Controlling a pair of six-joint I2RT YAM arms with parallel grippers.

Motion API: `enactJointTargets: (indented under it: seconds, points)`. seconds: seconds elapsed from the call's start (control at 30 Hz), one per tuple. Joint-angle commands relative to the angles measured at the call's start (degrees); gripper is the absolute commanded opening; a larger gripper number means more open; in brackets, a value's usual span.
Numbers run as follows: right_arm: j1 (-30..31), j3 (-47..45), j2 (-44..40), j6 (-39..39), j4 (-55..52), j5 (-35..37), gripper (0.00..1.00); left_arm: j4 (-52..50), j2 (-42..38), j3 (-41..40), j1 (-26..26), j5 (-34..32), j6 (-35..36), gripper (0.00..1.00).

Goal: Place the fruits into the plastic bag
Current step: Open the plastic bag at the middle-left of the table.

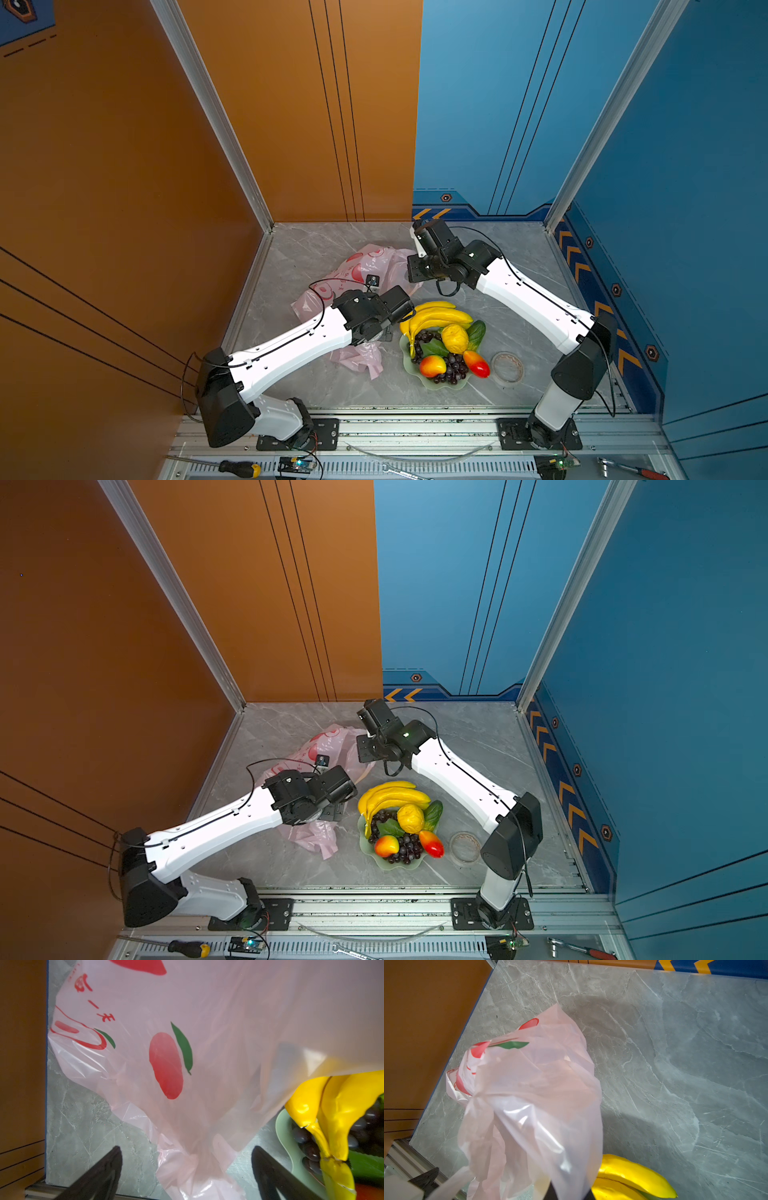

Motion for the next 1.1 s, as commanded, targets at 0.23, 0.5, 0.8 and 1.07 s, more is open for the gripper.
enactJointTargets:
  seconds: [0.23, 0.5, 0.8, 1.07]
  points:
    - [-0.6, 0.6, -2.7, -0.7, -2.1, 0.7, 0.0, -1.7, 3.5, -3.0, 1.4, -0.1, -0.7, 0.92]
    - [-2.5, -0.9, -3.5, -0.5, -2.1, 0.2, 0.0, -1.7, -2.9, -10.1, 3.3, 1.6, -2.1, 0.74]
    - [-2.7, -1.0, -2.5, -0.1, -1.3, 0.6, 0.0, -3.1, -8.9, -14.1, 5.2, 3.2, -2.2, 0.15]
    - [-6.9, -2.2, 0.3, -2.0, 4.4, -0.4, 0.0, -2.6, -19.3, -8.2, 15.3, 8.0, 3.5, 0.02]
